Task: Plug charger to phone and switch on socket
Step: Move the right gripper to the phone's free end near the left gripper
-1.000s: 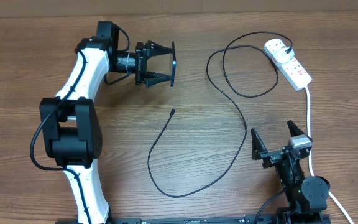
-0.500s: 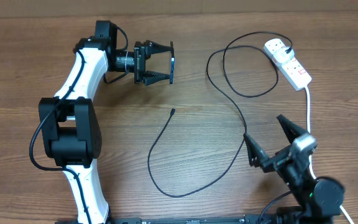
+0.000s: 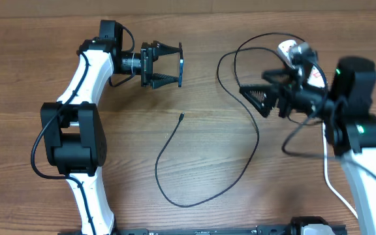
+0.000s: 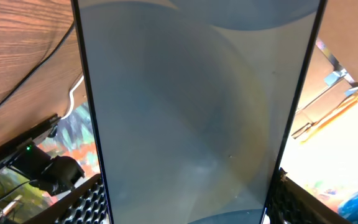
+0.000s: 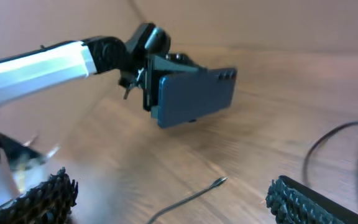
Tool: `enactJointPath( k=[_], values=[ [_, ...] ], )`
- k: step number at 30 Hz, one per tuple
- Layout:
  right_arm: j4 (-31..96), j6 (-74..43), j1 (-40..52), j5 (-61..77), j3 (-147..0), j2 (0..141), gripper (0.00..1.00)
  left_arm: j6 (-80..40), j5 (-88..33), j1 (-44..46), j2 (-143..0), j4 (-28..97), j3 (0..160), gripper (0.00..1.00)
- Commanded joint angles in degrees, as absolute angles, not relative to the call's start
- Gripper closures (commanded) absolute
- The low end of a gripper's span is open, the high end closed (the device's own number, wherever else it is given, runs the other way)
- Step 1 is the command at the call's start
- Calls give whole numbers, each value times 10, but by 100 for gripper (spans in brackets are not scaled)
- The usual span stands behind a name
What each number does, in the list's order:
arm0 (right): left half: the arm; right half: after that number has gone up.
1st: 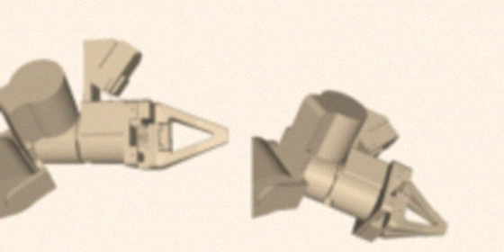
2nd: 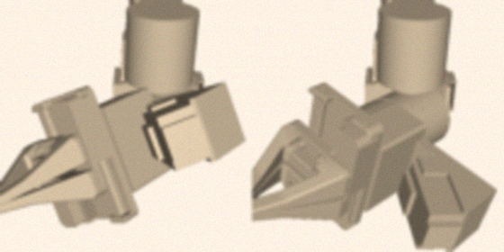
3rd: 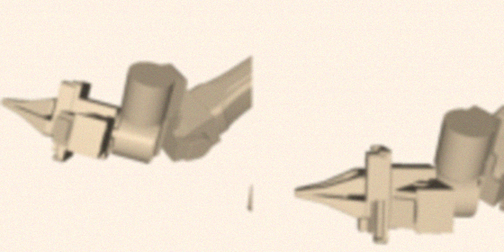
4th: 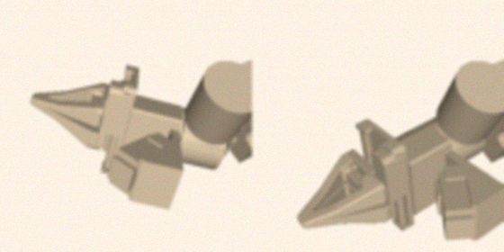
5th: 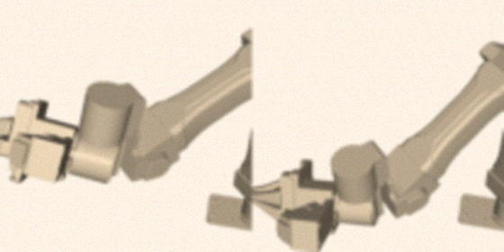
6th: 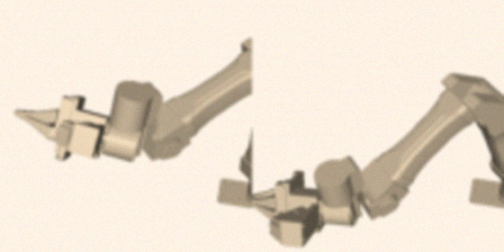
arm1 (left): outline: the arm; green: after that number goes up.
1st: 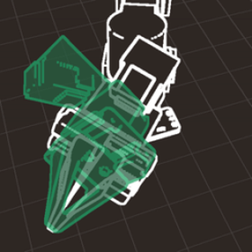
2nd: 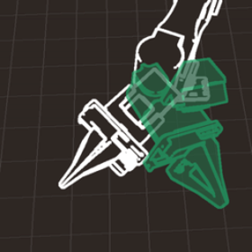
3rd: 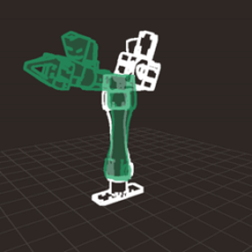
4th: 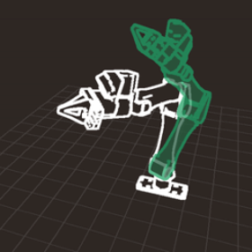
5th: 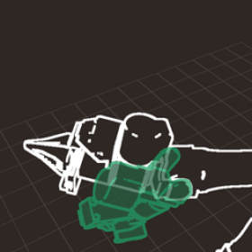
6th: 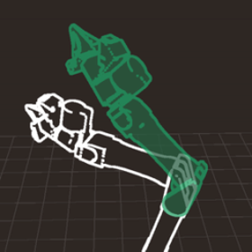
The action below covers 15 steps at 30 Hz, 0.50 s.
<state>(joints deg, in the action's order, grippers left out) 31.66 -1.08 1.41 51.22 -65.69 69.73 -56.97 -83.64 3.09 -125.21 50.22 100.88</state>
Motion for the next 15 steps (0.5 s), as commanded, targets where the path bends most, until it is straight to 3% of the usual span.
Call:
enactJointPath(
  k=[1,3,5,15],
  values=[
    [338,-55,68,405,-703,730,0,-585,-835,28,-1253,503,1025,34],
    [392,-101,132,183,-745,747,0,-601,-813,30,-1253,502,1025,35],
    [435,-148,180,71,-787,766,0,-615,-792,34,-1253,503,1025,34],
    [394,-255,320,-46,-840,884,0,-678,-773,74,-1253,460,1025,34]
  ],
)
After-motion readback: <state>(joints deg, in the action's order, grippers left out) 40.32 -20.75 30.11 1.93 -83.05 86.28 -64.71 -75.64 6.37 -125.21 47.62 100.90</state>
